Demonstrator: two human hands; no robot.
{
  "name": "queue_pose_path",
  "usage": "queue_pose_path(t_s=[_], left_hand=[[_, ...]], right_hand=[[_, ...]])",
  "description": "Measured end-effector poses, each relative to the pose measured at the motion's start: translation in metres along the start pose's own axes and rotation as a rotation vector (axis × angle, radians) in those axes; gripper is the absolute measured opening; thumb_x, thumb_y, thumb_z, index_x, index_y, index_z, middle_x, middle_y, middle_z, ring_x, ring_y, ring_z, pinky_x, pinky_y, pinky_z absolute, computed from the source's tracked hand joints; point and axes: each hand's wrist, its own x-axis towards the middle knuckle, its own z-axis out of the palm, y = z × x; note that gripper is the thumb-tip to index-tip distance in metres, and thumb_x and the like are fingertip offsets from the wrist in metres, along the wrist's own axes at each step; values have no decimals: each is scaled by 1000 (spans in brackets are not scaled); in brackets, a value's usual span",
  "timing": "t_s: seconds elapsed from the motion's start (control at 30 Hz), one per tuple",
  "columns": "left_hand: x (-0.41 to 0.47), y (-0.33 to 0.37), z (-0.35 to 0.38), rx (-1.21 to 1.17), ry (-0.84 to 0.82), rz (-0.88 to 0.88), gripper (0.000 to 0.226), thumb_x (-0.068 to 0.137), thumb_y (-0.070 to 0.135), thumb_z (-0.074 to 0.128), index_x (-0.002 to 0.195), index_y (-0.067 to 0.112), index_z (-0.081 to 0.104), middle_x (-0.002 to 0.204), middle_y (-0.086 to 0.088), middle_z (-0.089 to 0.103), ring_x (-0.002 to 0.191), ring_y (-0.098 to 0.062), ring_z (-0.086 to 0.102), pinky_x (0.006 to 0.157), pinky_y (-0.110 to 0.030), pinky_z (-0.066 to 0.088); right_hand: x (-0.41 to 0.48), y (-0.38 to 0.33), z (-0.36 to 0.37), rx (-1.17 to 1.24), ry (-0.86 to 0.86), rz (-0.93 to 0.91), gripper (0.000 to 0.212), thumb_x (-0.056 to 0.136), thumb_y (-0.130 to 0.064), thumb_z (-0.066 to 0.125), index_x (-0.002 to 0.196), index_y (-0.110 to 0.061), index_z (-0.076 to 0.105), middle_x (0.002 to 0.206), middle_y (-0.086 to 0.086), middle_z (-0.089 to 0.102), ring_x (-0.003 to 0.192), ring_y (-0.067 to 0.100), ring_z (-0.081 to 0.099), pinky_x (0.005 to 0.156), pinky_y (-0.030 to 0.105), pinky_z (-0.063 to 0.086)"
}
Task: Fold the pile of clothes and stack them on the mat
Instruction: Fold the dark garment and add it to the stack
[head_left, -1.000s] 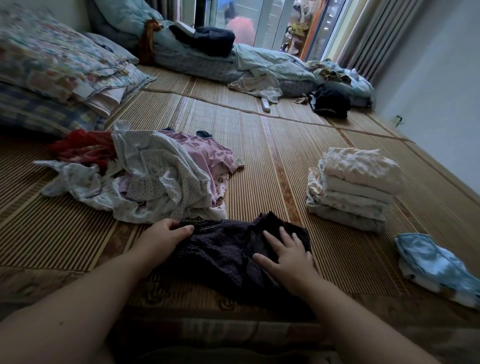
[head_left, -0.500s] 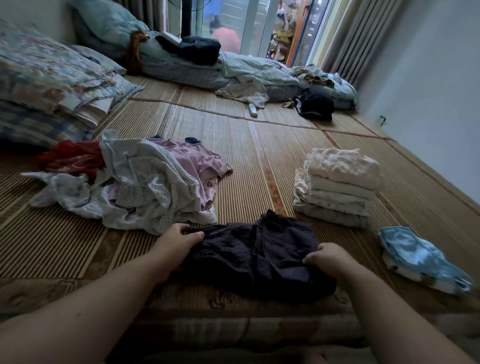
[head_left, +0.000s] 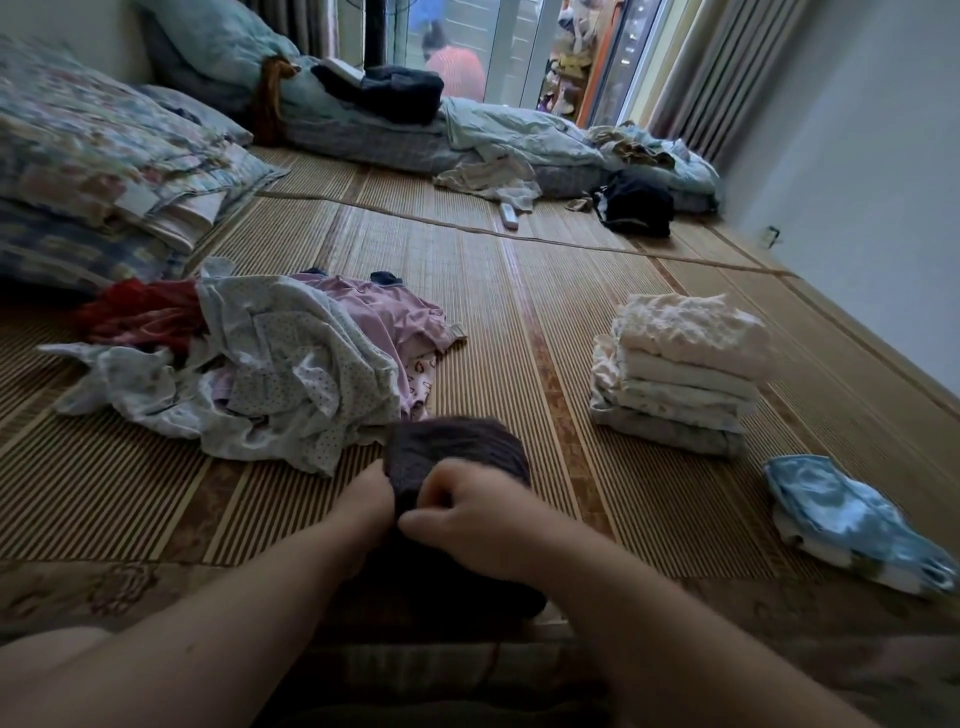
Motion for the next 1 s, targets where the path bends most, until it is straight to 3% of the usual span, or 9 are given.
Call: queue_pose_path(t_s=[0.07,0.17,0.23,0.3,0.4,0.5,0.6,0.77,1.0], left_hand=[[-5,3,0,-80,24,-21,31,100,26,44,110,4,64,116,-18,65,108,-33,60,90,-33,45],[-9,-1,-5,-295,-211,-3,50,91,49,52,105,5,68,108,-20,70,101,-35,66,94,-43,49],[-1,-8,-9,-256,-251,26,64,65,50,74,110,6,66,102,-15,72,98,-32,68,93,-47,51],[4,-10,-9,-35,-160,152,70,45,36,76,108,8,64,99,-9,73,97,-27,69,92,-46,53],[-2,6,-9,16,-238,278,59,49,15,68,107,10,62,101,-7,72,97,-22,67,96,-47,50],[-14,30,-7,79,-415,443,46,58,3,60,104,7,59,90,-6,66,87,-17,63,86,-38,49],[-28,59,-6,319,-549,552,44,63,6,59,105,20,59,90,1,64,88,-13,61,86,-35,48],[-50,102,-2,560,-533,648,52,80,2,64,119,35,53,103,4,68,96,-14,66,86,-35,55],[-31,79,-43,-461,-969,75,86,70,54,77,139,17,41,144,-17,46,128,-38,48,101,-55,42]], right_hand=[[6,2,24,-149,-123,18,55,84,-54,60,128,-23,53,147,11,40,130,29,43,105,36,38],[9,13,41,-212,-206,15,71,86,-59,54,145,-26,33,161,8,-2,144,35,11,116,45,19],[6,21,39,-127,-144,-79,54,88,-45,57,138,-26,47,156,8,26,138,29,32,114,39,30],[-1,30,28,56,125,-132,31,83,-24,60,114,-25,67,117,-3,66,100,5,62,89,26,51],[-6,53,-5,197,516,-81,23,80,-16,67,100,-27,68,92,-13,66,76,-5,60,61,7,44],[-7,75,-46,192,545,-85,82,69,-26,83,139,-30,42,132,-16,44,118,0,46,96,20,41],[-12,75,-78,183,174,-63,113,61,-25,88,148,-40,18,135,-22,37,126,2,39,105,25,36],[-24,76,-80,478,-50,-85,37,66,-15,73,101,-9,66,96,7,69,93,23,68,92,43,52],[-59,98,-79,979,89,-87,26,71,-1,71,97,-4,71,96,12,73,88,25,71,72,31,57]])
